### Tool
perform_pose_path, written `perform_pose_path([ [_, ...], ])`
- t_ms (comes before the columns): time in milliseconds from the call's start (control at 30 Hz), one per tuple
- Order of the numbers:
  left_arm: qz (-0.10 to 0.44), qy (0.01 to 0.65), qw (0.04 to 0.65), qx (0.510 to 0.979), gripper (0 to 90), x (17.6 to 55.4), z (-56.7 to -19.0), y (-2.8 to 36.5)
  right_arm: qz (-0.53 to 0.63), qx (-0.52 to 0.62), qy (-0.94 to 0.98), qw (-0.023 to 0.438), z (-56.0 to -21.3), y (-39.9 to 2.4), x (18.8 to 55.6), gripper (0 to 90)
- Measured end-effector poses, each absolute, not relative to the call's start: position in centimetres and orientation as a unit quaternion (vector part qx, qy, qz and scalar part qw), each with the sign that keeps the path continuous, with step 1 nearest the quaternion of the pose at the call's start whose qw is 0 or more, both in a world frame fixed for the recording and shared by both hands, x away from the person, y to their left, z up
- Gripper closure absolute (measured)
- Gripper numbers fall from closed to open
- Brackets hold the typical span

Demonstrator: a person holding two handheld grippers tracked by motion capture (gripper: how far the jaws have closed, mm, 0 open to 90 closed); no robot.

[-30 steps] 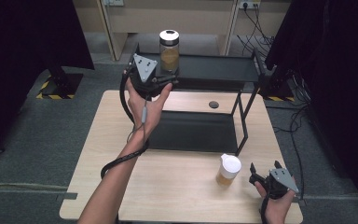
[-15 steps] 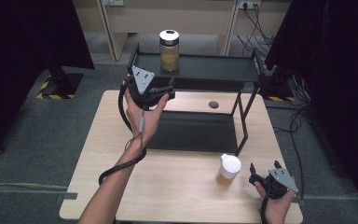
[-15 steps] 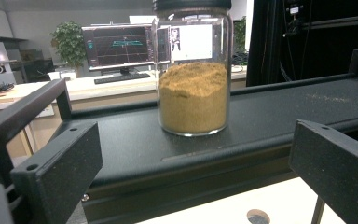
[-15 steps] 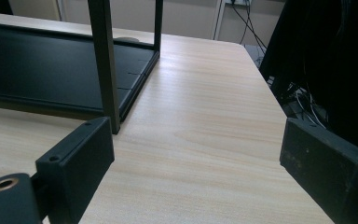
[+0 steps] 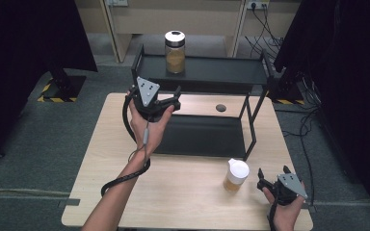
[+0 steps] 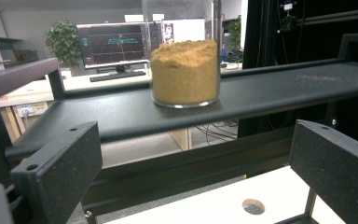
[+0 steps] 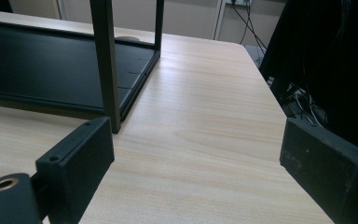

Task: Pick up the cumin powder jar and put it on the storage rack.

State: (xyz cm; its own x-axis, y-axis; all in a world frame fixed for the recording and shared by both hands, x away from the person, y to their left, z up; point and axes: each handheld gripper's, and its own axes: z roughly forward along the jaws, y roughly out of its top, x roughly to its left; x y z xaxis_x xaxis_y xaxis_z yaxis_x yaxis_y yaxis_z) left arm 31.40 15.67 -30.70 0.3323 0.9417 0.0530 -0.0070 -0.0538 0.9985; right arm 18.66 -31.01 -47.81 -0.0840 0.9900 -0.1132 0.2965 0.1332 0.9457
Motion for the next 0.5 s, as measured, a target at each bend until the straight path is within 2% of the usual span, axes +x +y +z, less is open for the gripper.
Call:
perform_pose_path([
  [500, 0.421, 0.395, 0.561, 0.593, 1.6, 30.6, -33.0, 16.1, 0.398, 0.519, 0.620, 0.434, -47.8, -30.8, 18.7, 10.0],
])
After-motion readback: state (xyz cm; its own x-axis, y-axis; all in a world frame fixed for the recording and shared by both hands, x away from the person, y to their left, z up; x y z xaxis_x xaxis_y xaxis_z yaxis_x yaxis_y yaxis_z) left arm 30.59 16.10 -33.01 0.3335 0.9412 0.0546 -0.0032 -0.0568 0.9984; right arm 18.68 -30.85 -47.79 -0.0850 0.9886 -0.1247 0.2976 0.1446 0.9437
